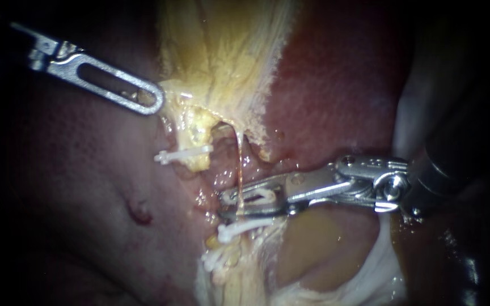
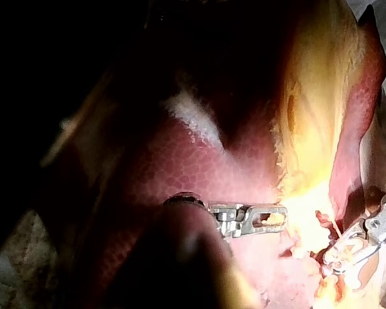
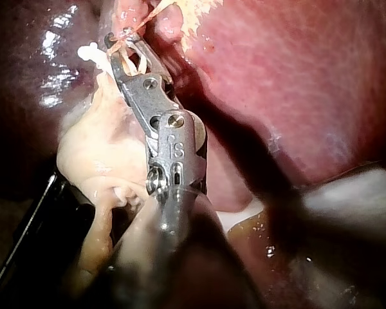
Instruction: Clipping second clip right tube
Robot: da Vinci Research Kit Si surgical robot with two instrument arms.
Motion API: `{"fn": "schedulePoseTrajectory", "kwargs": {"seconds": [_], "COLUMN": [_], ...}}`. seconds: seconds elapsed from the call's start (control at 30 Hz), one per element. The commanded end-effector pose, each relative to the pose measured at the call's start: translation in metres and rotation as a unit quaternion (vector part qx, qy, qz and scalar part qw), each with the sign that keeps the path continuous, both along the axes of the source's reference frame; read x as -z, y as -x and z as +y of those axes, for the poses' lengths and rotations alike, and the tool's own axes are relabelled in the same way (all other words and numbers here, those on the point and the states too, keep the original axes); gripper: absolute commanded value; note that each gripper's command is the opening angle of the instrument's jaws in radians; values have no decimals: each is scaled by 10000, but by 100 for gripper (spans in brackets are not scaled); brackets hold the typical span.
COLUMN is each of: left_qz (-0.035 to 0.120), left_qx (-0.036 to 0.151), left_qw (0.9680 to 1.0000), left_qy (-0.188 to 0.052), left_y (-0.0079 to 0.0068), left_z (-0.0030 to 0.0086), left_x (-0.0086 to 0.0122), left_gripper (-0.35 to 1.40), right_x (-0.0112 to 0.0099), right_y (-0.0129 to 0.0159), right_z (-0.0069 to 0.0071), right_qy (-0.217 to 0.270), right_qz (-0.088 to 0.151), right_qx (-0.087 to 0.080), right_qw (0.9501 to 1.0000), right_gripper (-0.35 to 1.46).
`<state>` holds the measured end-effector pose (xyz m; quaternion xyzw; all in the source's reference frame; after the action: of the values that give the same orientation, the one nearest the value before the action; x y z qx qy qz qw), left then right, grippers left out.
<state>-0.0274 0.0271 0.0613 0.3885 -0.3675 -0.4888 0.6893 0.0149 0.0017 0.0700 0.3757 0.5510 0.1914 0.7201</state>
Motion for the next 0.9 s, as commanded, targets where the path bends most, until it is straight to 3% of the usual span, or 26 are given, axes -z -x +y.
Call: {"fn": "schedulePoseTrajectory", "kwargs": {"seconds": [0.03,0.5,0.9], "left_qz": [1,2,3], "left_qx": [1,2,3], "left_qw": [10000,10000,10000], "left_qy": [-2,-1,0], "left_y": [0,0,0], "left_z": [0,0,0], "left_x": [1,1,0], "left_gripper": [-35,-35,-35], "right_x": [0,-3,-10], "right_y": [0,-2,-5], "right_z": [0,0,3], "right_qy": [0,1,28], "right_qz": [-2,7,40], "right_qx": [-1,-14,-22], "right_qw": [10000,10000,10000], "right_gripper": [-5,24,37]}}
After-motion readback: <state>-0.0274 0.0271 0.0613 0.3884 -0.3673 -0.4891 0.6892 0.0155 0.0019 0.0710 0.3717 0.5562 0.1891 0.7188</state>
